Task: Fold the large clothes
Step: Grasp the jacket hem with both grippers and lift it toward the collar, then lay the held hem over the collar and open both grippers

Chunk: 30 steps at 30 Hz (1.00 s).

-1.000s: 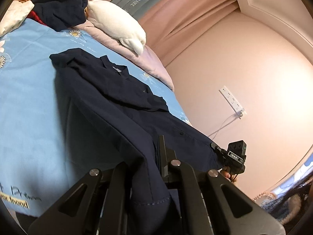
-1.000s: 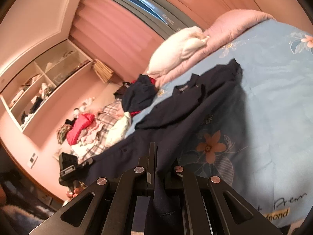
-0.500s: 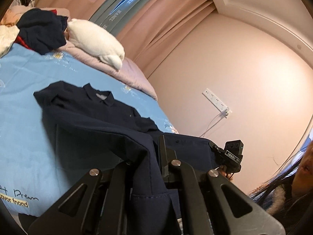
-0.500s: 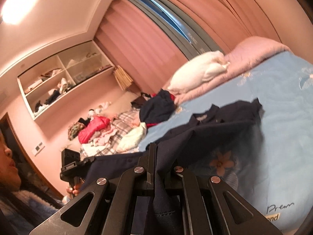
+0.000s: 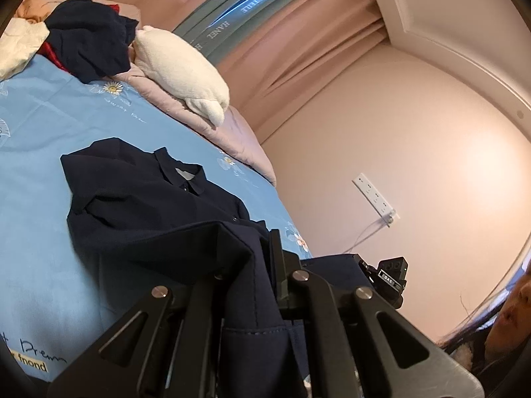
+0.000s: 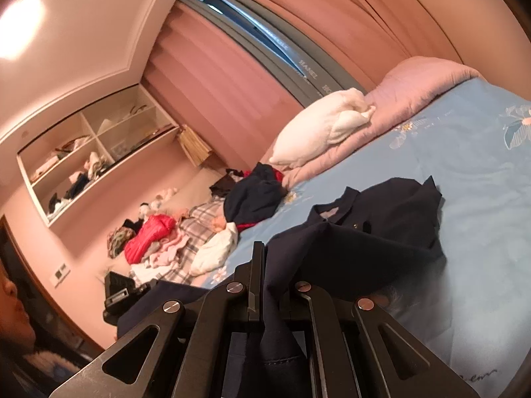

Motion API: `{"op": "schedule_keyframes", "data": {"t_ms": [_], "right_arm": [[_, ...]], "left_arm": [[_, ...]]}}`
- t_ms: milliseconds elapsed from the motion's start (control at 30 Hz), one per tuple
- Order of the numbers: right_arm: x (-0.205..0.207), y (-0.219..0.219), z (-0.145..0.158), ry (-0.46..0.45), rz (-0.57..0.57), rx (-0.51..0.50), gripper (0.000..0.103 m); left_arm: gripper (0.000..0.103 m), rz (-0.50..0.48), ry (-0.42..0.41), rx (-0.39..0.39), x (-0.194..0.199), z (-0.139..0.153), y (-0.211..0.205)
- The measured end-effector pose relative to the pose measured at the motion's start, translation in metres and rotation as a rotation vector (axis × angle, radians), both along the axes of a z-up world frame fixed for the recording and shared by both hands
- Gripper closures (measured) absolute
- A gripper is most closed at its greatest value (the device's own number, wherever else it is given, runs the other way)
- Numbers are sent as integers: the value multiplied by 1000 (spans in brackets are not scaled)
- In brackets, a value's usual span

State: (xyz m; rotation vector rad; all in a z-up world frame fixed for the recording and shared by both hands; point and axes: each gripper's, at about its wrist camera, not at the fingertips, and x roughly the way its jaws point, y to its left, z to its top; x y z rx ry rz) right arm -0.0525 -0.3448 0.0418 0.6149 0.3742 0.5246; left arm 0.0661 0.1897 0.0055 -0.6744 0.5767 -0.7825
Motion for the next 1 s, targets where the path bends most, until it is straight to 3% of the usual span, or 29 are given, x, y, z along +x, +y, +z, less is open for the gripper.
{"op": "schedule_keyframes", "data": {"t_ms": [467, 833, 1000], "right_arm": [[99, -23, -7, 121, -56, 64, 98], [168, -60, -59, 343, -173, 188, 98], [187, -63, -83, 432, -190, 181, 98]], "left_arm": [[94, 101, 122, -27, 110, -14, 8], [94, 215, 352, -18, 214, -63, 14], [94, 242, 440, 17, 244, -91, 10]]}}
